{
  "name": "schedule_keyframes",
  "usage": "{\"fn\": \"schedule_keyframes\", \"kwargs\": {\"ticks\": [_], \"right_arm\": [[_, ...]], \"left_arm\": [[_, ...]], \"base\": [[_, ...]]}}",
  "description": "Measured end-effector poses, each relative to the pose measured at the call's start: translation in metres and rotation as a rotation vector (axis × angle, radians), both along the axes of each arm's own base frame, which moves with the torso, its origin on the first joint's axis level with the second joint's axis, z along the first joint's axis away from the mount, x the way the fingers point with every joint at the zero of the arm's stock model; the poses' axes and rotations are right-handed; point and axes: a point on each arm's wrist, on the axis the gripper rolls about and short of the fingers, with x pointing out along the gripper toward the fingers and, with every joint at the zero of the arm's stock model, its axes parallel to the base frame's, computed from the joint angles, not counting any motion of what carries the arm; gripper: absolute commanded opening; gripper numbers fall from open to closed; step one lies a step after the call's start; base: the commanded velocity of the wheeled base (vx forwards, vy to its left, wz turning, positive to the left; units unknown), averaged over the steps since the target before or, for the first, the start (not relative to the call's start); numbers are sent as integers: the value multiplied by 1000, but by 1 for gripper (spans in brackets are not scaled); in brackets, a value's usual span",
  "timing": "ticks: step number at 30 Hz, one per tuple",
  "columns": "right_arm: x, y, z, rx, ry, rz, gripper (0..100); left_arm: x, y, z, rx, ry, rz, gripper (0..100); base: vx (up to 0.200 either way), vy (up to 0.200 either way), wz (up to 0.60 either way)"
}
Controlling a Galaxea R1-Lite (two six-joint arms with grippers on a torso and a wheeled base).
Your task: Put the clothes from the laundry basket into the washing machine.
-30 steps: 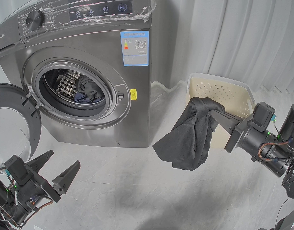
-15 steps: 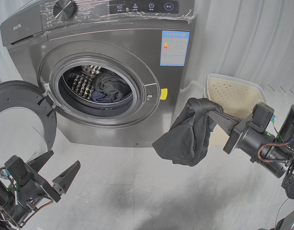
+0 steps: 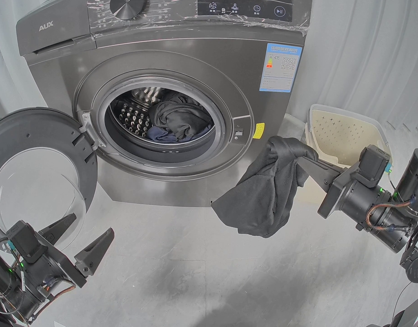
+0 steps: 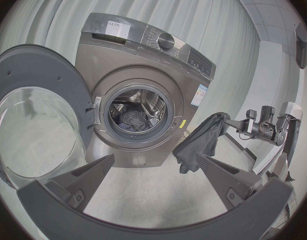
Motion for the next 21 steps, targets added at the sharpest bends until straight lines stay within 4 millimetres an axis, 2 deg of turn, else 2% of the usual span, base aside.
{"fn": "schedule_keyframes", "kwargs": {"ticks": [8,21], "right_arm": [[0,0,-1,-1,3,2,0],[1,1,-1,-1,3,2,0]], "left_arm": [[0,0,0,1,1,0,100],[0,0,0,2,3,-1,100]], "base": [[0,0,0],[0,200,0]]}}
